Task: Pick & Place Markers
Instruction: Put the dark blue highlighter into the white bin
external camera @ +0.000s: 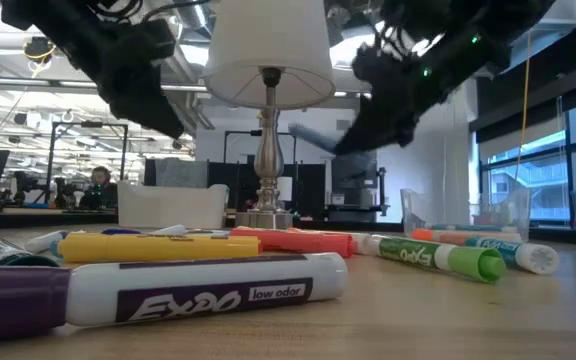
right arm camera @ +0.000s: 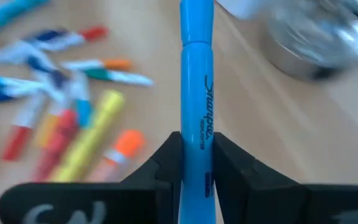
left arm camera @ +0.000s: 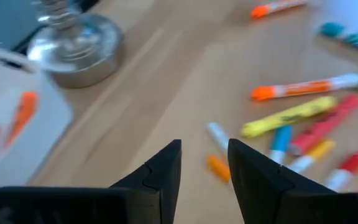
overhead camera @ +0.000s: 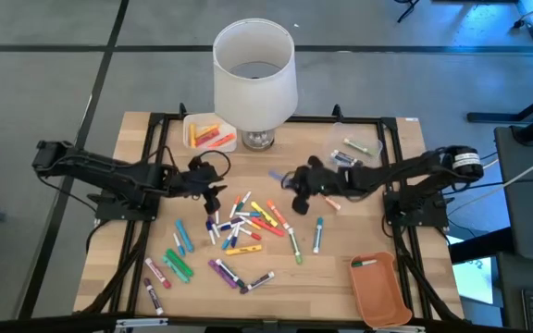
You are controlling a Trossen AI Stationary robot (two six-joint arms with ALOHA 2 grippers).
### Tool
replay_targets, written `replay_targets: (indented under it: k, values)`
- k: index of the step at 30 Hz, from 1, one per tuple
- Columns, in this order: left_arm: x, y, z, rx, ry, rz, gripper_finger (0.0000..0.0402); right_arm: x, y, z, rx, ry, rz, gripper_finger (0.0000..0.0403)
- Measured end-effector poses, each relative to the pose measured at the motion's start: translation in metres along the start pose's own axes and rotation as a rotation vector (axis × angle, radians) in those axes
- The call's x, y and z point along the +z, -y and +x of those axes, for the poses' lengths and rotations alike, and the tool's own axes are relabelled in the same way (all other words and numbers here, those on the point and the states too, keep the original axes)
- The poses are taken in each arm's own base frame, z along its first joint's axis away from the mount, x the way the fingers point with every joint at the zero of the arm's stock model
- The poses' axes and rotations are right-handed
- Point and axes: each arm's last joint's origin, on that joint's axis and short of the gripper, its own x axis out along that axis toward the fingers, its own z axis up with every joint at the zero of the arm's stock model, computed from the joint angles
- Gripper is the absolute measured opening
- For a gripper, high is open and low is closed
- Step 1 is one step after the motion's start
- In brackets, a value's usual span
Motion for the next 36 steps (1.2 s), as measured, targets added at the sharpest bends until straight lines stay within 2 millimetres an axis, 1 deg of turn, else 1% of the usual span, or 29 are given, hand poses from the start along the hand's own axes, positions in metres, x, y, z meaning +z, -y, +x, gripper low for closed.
replay_targets:
  k: [3, 7, 11, 17, 21, 25, 29, 36]
  values:
    - [-0.001, 0.009, -0.003, -0.056, 0.018, -0.01, 0.0127, 0.002, -0.021, 0.0, 0.055, 0.088, -0.009, 0.0067]
    - [-0.004, 0.024, -0.005, -0.101, 0.042, 0.015, 0.0131, 0.001, -0.036, 0.0, 0.105, 0.139, -0.014, 0.0067]
    - [-0.005, 0.038, 0.0, -0.124, 0.084, 0.048, 0.0148, 0.0, -0.043, 0.006, 0.126, 0.182, -0.01, 0.0067]
    - [-0.004, 0.054, 0.013, -0.183, 0.142, 0.112, 0.019, -0.002, -0.049, 0.021, 0.142, 0.26, -0.01, 0.0067]
    - [-0.007, 0.058, 0.022, -0.164, 0.141, 0.152, 0.021, -0.003, -0.054, 0.03, 0.153, 0.332, -0.001, 0.0067]
    - [-0.008, 0.056, 0.028, -0.13, 0.127, 0.127, 0.0217, -0.007, -0.058, 0.036, 0.127, 0.368, 0.0, 0.0067]
    - [-0.006, 0.054, 0.03, -0.125, 0.134, 0.058, 0.0217, -0.012, -0.059, 0.041, 0.122, 0.358, -0.008, 0.0067]
    - [-0.002, 0.056, 0.029, -0.126, 0.185, 0.055, 0.0221, -0.013, -0.059, 0.043, 0.119, 0.351, -0.017, 0.0067]
